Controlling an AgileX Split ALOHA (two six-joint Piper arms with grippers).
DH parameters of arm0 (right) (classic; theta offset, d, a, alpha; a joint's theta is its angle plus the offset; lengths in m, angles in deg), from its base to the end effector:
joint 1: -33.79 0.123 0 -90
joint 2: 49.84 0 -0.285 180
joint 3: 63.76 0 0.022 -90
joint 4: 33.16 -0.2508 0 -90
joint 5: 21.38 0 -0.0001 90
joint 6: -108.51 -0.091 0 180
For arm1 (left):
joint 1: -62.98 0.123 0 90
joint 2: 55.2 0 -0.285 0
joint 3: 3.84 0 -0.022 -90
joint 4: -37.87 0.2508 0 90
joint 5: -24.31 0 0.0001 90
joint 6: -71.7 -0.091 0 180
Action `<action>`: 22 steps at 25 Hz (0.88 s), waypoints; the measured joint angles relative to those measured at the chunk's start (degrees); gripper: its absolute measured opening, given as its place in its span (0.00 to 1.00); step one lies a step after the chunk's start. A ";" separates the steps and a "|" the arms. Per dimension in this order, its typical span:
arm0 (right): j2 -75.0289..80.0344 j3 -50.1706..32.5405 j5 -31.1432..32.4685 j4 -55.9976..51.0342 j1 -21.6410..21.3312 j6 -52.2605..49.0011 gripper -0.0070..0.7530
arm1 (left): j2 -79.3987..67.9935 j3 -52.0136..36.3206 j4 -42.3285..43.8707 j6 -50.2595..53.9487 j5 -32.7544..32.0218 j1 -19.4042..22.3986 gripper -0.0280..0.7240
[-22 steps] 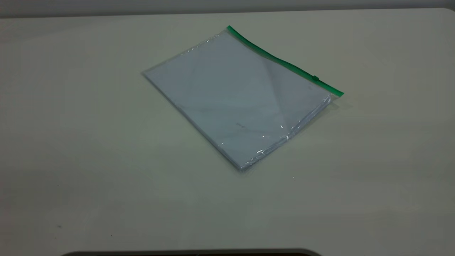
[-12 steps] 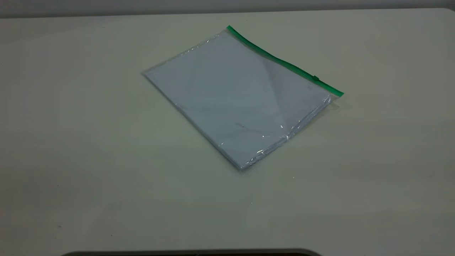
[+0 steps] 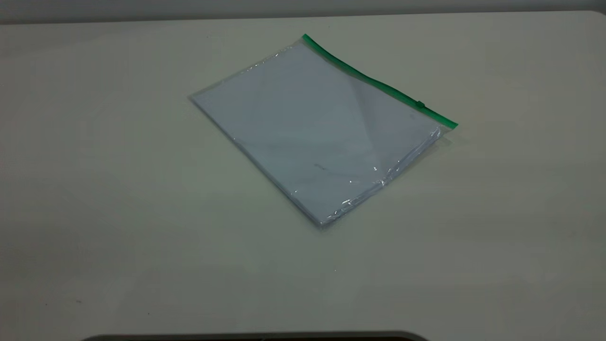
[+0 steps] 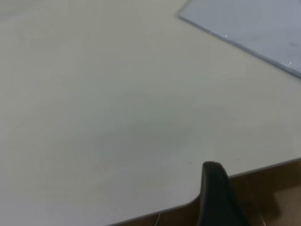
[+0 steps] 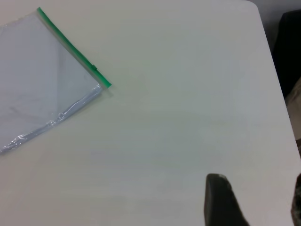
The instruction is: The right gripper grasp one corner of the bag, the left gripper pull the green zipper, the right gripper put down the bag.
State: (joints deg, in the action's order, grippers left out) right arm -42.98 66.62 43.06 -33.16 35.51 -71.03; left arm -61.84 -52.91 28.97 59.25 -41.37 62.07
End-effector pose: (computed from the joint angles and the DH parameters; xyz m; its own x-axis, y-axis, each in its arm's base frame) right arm -0.0080 -0.0002 0.2670 -0.5134 -0.0234 -0.8579 -0.0341 0.9994 -0.0069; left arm -0.0114 -0.0127 0.2688 -0.4901 0.1586 -0.8571 0.2135 0.9752 0.0583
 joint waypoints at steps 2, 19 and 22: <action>0.00 0.00 0.00 0.00 0.00 0.00 0.53 | 0.00 0.00 0.00 0.00 0.00 0.00 0.68; 0.00 0.00 -0.24 -3.59 0.00 0.00 0.53 | 0.00 0.00 -6.55 0.00 0.10 0.00 0.68; 2.23 0.05 -2.09 -11.30 0.00 2.35 0.53 | -0.24 0.34 -7.13 1.61 2.50 0.00 0.68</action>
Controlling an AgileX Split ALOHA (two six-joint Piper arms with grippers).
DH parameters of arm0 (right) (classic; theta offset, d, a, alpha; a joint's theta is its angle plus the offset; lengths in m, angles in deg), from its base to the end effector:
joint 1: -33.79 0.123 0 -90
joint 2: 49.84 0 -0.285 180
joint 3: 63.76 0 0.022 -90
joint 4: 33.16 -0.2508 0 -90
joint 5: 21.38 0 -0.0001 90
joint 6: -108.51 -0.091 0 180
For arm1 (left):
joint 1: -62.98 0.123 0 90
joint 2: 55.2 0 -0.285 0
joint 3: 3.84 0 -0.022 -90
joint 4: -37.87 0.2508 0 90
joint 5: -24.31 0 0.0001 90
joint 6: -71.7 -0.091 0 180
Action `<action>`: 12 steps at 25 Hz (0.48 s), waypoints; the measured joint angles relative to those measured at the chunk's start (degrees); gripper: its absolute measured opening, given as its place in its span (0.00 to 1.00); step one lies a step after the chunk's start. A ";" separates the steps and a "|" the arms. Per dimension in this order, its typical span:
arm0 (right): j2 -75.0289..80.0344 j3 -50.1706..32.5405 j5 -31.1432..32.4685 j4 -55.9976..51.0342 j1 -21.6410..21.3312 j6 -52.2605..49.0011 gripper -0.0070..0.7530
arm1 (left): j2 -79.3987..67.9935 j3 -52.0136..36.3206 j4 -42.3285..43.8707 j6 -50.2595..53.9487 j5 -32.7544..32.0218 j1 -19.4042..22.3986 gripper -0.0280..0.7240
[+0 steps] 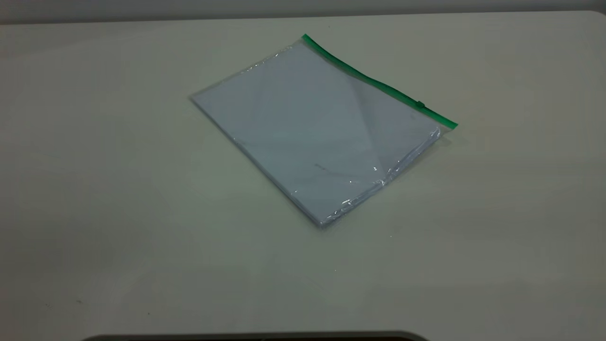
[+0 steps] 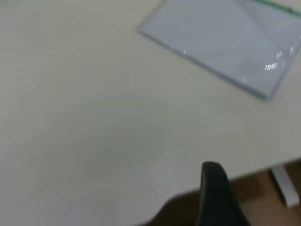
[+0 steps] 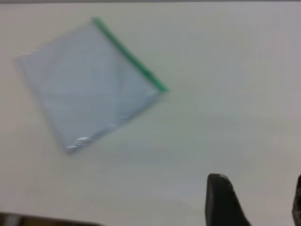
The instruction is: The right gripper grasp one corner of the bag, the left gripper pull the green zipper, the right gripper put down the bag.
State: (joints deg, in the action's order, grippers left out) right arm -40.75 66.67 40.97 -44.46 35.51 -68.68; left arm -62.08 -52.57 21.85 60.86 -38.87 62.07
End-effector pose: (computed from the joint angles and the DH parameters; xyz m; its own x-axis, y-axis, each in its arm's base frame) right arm -0.0020 0.0158 0.2716 -0.5153 0.0273 -0.8566 -0.1568 0.9796 0.1255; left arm -0.0108 -0.0223 0.2756 -0.4524 0.0657 -0.8894 0.2609 0.9634 -0.0616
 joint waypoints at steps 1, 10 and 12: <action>1.80 0.00 -1.07 -2.04 0.00 0.91 0.53 | -0.55 0.25 -0.05 1.10 1.35 0.00 0.68; 33.26 0.00 -18.18 -10.78 0.00 14.81 0.60 | -24.59 1.14 -2.50 0.37 19.85 0.00 0.68; 40.54 0.00 -23.15 -16.04 0.00 19.88 0.64 | -31.20 2.43 -3.79 -3.11 23.14 0.00 0.69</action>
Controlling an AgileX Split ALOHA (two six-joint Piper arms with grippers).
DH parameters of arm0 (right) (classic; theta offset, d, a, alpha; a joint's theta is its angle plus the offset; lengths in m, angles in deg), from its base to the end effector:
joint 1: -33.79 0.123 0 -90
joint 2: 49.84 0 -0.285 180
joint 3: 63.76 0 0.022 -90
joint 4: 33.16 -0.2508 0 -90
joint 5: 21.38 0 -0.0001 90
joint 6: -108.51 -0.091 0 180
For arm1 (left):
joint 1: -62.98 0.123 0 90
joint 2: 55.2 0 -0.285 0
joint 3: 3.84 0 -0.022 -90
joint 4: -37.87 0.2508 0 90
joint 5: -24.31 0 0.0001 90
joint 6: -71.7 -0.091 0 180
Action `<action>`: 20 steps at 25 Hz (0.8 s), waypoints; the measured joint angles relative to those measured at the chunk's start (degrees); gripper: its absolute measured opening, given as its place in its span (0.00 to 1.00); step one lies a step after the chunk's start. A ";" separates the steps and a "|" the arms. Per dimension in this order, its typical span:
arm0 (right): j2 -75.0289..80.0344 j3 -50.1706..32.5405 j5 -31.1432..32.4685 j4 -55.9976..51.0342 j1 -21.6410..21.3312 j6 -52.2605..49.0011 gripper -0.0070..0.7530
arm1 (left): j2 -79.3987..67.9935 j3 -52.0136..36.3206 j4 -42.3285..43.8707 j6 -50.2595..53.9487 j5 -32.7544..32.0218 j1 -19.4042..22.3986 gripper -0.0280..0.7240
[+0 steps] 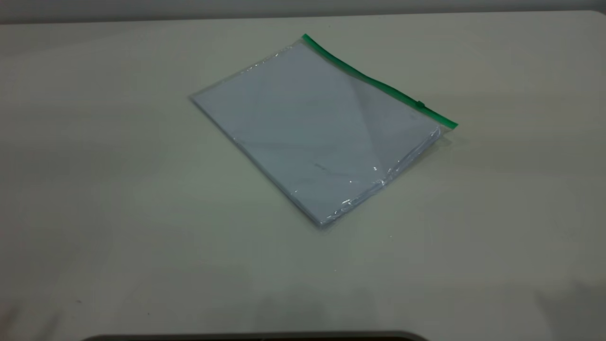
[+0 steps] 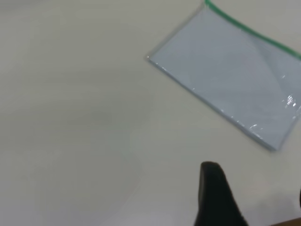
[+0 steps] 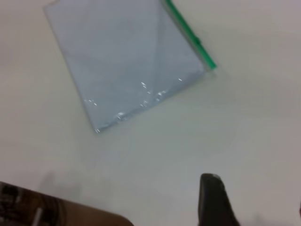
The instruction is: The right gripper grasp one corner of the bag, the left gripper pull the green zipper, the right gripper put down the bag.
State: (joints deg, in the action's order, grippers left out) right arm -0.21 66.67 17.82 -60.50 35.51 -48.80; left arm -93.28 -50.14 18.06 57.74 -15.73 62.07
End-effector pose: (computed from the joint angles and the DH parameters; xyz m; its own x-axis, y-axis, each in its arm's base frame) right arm 0.1270 0.0303 0.2600 -0.7047 -0.0355 -0.7086 -0.2440 0.9499 0.1951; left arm 0.0974 -0.0214 0.2972 -0.5452 -0.0162 -0.8382 0.1851 0.9728 -0.1392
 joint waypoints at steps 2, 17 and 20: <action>8.22 0.00 -4.71 -6.64 0.00 7.58 0.66 | -6.45 2.10 -0.57 -3.59 1.94 0.00 0.71; 66.98 11.66 -10.65 -73.97 0.00 75.82 0.67 | -40.79 18.32 -7.20 -13.11 8.43 -0.10 0.79; 76.42 17.60 -6.88 -74.39 0.00 76.78 0.67 | -43.48 19.33 -10.38 -16.16 8.94 -0.10 0.79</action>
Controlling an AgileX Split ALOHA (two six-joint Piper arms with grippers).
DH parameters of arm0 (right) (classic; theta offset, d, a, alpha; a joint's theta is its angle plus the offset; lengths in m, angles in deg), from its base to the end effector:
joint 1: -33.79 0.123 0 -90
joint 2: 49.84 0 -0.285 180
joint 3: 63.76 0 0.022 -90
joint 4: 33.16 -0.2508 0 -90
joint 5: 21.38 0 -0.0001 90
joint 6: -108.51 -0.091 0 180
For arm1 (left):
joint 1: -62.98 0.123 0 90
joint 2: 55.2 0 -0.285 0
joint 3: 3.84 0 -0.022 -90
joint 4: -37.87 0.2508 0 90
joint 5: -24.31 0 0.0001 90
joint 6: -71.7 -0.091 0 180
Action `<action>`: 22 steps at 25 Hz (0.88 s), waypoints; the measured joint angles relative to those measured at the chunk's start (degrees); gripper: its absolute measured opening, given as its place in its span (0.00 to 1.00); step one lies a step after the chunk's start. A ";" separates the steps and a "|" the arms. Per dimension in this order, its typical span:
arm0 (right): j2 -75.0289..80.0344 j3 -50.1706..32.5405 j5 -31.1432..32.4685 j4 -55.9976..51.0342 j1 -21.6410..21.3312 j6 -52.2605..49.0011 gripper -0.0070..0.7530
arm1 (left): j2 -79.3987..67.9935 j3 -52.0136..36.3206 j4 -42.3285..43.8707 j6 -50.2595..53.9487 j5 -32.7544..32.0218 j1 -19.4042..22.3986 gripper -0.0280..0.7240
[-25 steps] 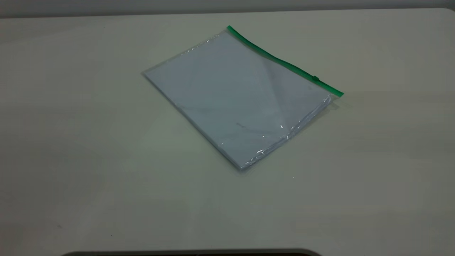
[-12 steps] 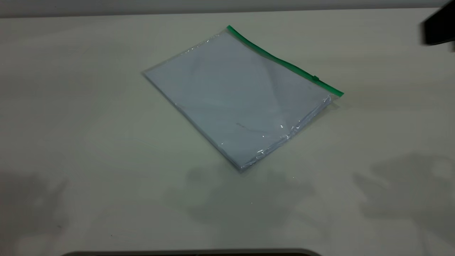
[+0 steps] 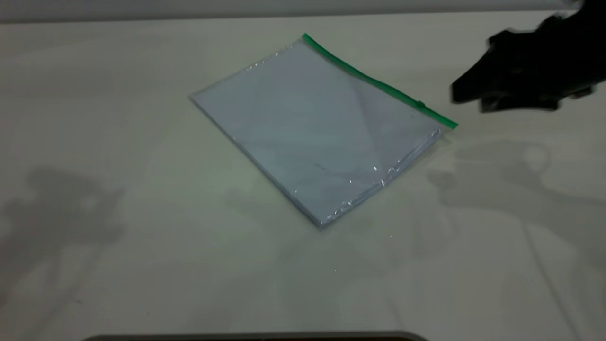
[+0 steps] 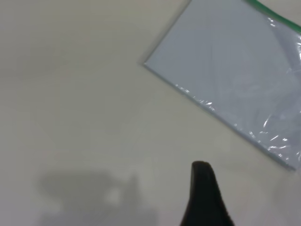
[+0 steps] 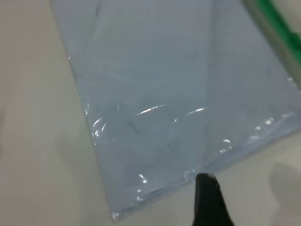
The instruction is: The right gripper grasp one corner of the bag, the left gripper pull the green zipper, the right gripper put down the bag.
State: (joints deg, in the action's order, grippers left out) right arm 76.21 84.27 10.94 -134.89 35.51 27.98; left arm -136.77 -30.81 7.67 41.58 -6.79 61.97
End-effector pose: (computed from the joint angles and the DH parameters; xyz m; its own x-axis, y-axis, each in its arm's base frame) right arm 0.3184 0.0573 0.0615 -0.8904 0.0377 -0.4536 -0.2150 0.8435 0.4922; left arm 0.2634 -0.0283 0.2827 -0.7062 0.0736 -0.7042 0.2424 0.9596 -0.1428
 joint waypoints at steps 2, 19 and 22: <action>5.10 3.45 0.66 -0.14 0.00 0.21 0.67 | -1.21 0.00 -2.25 -1.98 0.10 0.00 0.79; 24.86 19.46 8.04 0.08 0.00 0.70 0.67 | -1.82 0.00 -4.43 -5.77 0.45 -0.07 0.79; 26.89 21.78 9.62 -0.42 0.00 0.75 0.66 | -1.82 0.00 -4.50 -5.77 0.45 -0.07 0.79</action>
State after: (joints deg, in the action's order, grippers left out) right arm 103.10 106.05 20.56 -135.31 35.51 28.73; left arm -138.59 -30.81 3.17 35.81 -6.35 61.90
